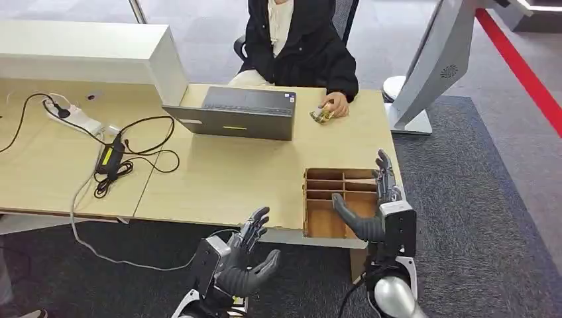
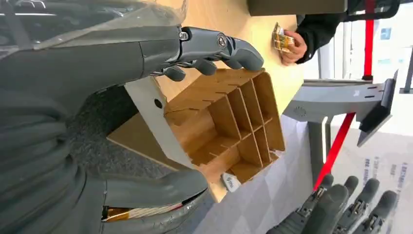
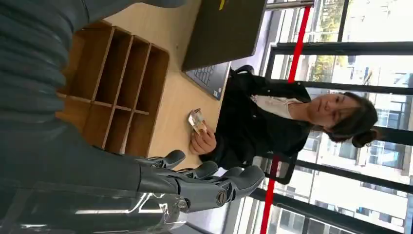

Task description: Pass the card to the sensor for recognition and then transmit it.

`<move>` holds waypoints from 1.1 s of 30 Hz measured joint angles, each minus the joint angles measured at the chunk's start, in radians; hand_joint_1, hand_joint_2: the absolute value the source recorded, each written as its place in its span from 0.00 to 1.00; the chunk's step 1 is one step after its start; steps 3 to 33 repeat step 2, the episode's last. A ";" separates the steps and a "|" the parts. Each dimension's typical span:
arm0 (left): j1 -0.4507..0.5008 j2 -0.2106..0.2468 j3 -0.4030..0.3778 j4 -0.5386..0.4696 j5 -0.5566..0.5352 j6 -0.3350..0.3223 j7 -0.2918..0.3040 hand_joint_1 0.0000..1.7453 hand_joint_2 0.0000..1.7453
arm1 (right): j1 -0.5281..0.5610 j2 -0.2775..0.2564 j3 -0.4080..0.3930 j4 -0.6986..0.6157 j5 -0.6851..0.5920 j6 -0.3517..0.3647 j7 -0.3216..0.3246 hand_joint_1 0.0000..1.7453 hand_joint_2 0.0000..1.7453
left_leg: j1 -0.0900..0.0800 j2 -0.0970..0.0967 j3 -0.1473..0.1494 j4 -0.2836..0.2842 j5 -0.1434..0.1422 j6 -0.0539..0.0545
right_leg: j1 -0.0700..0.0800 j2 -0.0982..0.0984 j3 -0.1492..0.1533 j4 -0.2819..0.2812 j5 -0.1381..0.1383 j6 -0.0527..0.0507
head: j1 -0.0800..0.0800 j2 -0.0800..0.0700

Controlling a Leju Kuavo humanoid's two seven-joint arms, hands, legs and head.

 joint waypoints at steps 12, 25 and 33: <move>0.000 0.000 0.000 -0.003 0.000 0.001 0.000 0.00 1.00 | 0.011 0.000 0.001 -0.014 0.000 0.008 -0.004 0.00 1.00 | 0.000 0.000 0.000 0.000 0.000 0.000 | 0.000 0.000 0.000 0.000 0.000 0.000 | 0.000 0.000; 0.000 0.000 0.000 -0.003 0.000 0.001 0.000 0.00 1.00 | 0.011 0.000 0.001 -0.014 0.000 0.008 -0.004 0.00 1.00 | 0.000 0.000 0.000 0.000 0.000 0.000 | 0.000 0.000 0.000 0.000 0.000 0.000 | 0.000 0.000; 0.000 0.000 0.000 -0.003 0.000 0.001 0.000 0.00 1.00 | 0.011 0.000 0.001 -0.014 0.000 0.008 -0.004 0.00 1.00 | 0.000 0.000 0.000 0.000 0.000 0.000 | 0.000 0.000 0.000 0.000 0.000 0.000 | 0.000 0.000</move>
